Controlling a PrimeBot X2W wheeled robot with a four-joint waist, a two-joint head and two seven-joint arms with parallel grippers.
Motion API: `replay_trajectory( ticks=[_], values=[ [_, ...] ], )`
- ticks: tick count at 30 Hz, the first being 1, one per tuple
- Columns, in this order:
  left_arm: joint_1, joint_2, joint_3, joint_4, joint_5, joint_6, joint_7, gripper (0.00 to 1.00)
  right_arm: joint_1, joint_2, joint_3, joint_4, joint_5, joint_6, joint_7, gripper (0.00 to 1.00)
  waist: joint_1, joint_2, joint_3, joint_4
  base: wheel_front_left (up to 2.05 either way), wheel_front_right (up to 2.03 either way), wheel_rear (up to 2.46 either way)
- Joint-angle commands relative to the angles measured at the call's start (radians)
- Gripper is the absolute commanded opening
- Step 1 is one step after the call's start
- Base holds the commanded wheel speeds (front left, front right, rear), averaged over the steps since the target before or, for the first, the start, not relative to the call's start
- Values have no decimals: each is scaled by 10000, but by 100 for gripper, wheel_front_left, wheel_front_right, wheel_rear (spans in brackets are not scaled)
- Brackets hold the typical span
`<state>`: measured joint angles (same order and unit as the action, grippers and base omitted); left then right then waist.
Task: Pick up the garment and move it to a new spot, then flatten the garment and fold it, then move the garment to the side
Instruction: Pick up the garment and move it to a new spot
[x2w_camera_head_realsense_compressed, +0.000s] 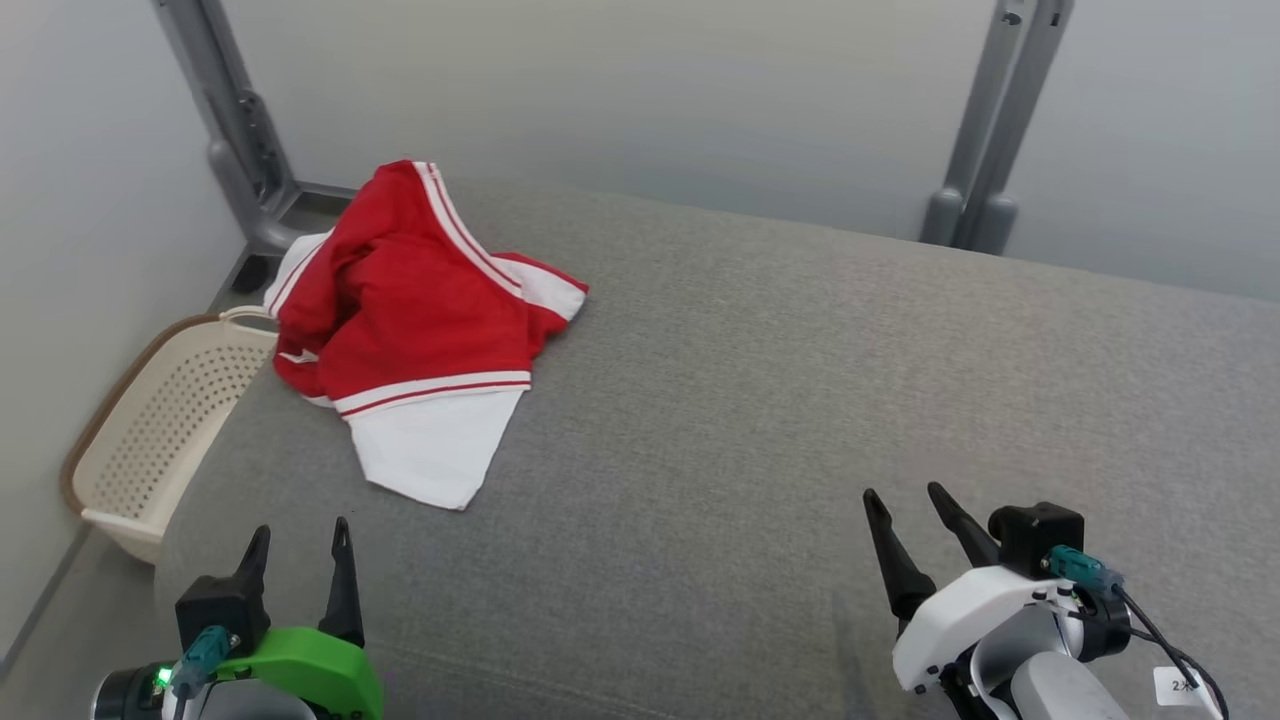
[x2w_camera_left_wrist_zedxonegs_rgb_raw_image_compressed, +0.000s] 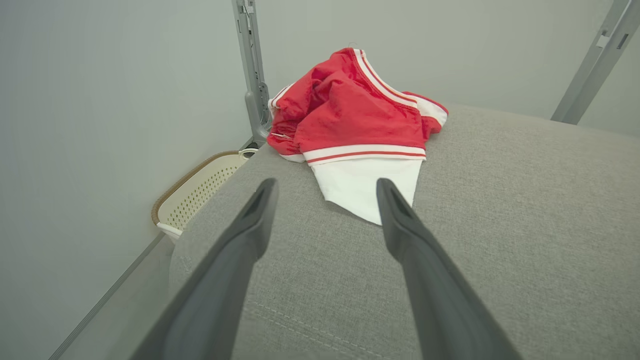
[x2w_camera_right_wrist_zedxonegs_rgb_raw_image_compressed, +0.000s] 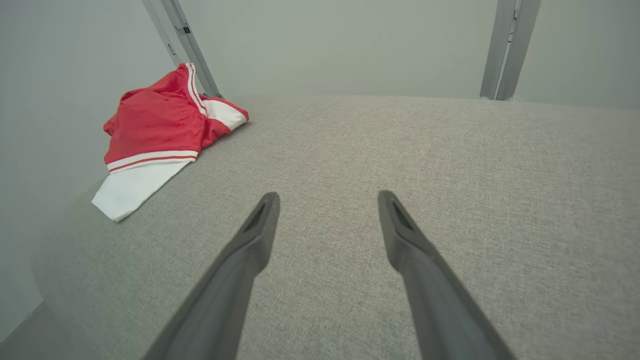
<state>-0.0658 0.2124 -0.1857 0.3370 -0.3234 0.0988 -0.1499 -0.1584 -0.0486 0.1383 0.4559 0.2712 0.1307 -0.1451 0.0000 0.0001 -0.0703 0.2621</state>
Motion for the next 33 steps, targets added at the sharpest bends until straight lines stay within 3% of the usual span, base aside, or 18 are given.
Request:
replay_trajectory(
  ticks=[1, 12, 21, 28, 33],
  values=[
    [196, 102, 17, -63, -48, 59, 39, 100, 22, -32, 40, 58, 68, 1, -99, 100, 0, -1, -68, 810, 0, 0, 0],
    [435, 413, 54, -494, -133, 176, 342, 100, -168, -35, 370, 482, 399, 1, -414, 100, 0, -1, -120, 2091, 0, 0, 0],
    [757, 439, 56, -1074, -152, 444, 546, 100, -454, -38, 660, 748, 483, 1, -508, 100, 0, -1, -16, 2193, 0, 0, 0],
    [691, 430, -47, -975, -238, 331, 501, 100, -503, -37, 734, 932, 559, 1, -533, 100, 0, -1, -37, 2162, 0, 0, 0],
    [-56, 408, -305, -587, -338, -1, 924, 100, -421, -37, 692, 920, 446, 1, -523, 100, 0, -1, -6, 2145, 0, 0, 0]
  ],
)
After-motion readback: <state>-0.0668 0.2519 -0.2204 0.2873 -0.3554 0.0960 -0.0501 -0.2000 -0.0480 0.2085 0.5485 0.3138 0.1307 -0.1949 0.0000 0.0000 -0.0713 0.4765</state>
